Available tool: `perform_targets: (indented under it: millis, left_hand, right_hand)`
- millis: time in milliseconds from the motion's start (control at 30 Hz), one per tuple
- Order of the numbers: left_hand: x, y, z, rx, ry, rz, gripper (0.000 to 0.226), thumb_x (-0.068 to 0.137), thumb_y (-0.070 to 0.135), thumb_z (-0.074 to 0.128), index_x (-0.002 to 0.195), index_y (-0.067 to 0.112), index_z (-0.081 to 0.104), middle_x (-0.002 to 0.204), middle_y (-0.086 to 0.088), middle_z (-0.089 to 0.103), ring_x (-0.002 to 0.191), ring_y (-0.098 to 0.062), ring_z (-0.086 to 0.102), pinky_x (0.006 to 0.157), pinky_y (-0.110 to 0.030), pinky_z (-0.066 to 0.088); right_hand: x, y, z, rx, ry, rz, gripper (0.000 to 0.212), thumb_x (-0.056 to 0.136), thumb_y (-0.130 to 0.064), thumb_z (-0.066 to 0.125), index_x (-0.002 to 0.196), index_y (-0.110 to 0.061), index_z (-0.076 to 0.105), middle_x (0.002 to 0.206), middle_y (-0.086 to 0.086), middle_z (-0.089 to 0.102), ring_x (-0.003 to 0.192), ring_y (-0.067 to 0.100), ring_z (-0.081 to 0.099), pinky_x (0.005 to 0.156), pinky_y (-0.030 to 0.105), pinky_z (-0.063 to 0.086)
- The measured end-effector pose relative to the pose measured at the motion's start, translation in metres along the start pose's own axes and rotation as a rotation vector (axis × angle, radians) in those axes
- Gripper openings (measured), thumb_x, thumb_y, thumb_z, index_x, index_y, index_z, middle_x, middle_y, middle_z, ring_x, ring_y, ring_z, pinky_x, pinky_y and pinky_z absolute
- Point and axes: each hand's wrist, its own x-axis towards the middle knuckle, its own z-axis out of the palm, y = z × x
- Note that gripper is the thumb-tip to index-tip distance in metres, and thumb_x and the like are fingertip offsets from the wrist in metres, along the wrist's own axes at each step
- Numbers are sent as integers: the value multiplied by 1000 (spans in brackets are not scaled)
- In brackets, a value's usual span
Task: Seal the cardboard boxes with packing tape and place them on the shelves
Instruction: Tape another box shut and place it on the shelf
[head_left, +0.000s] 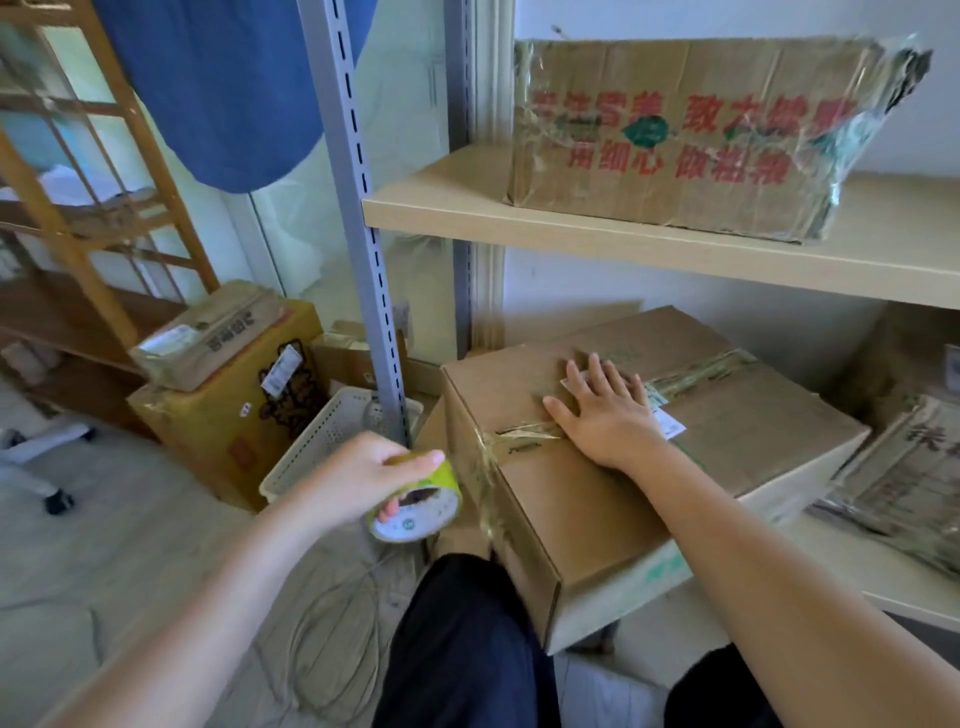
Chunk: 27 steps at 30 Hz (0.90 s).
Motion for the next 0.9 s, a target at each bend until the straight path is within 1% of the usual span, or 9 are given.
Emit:
perform_targets:
  millis: [267,367,433,500,633,700,767,833,900]
  left_hand:
    - [50,-22,59,-117,56,-32,46,89,43,66,55,18,47,43,6,48,45,-12,52,50,-22,39]
    - [46,-30,68,-176,96,-37,43,88,50,64,66,13,62,60,-3,64,63,-18,65,62,-28,45]
    - [36,-32,73,-244,113,-61,43,91,54,60,82,14,73,76,-2,74,74,-11,70,66,-21,47]
    - [24,-39,81,-506,1,-93,39,92,54,59,98,19,76,90,4,78,89,-7,72,81,-19,52]
    - [7,-69,89,-933,-145,-39,51,80,37,75,121,7,68,124,-14,69,120,-27,62,108,-40,41]
    - [2,-74,84,-876,-221,26,49,79,27,76,119,2,65,119,-5,70,116,-20,62,106,-34,42]
    - [-1,-69,76,-662,-192,53,20,85,10,75,102,8,65,92,13,72,94,-1,64,89,-18,45]
    - [0,-64,76,-410,80,69,18,87,10,73,96,21,61,79,13,68,76,3,62,73,-17,46]
    - [4,-71,81,-181,265,27,19,88,17,69,102,22,57,84,7,64,79,-6,61,70,-24,45]
  right_hand:
    - [-29,-23,-9,0,27,-21,84,94,-72,13,159,-20,1,165,8,-12,152,21,-14,122,50,-6]
    - [-58,-61,-1,13,-24,-135,93,86,-82,19,158,-28,-4,164,4,-17,151,20,-17,119,56,-10]
    - [-59,-71,2,-14,-54,-123,90,89,-78,24,157,-29,-7,164,5,-18,151,22,-18,117,62,-10]
    - [-50,-72,-4,-7,-103,-96,89,91,-73,30,157,-28,-9,164,7,-18,151,24,-17,116,65,-8]
    - [-33,-78,-15,-20,-218,-50,100,88,-74,41,157,-25,-13,163,11,-22,151,28,-18,113,69,-6]
    - [-32,-79,-16,-23,-251,-45,112,82,-78,47,156,-25,-17,161,11,-25,150,29,-20,113,69,-7]
    - [-33,-79,-16,-9,-246,-39,112,82,-76,50,155,-25,-17,161,11,-27,149,28,-22,113,68,-8]
    - [-35,-79,-15,-5,-227,-38,109,84,-75,49,155,-25,-18,161,11,-27,149,28,-22,113,68,-9]
    - [-35,-80,-11,-3,-230,-43,108,85,-75,47,155,-25,-18,160,11,-28,149,28,-23,113,68,-9]
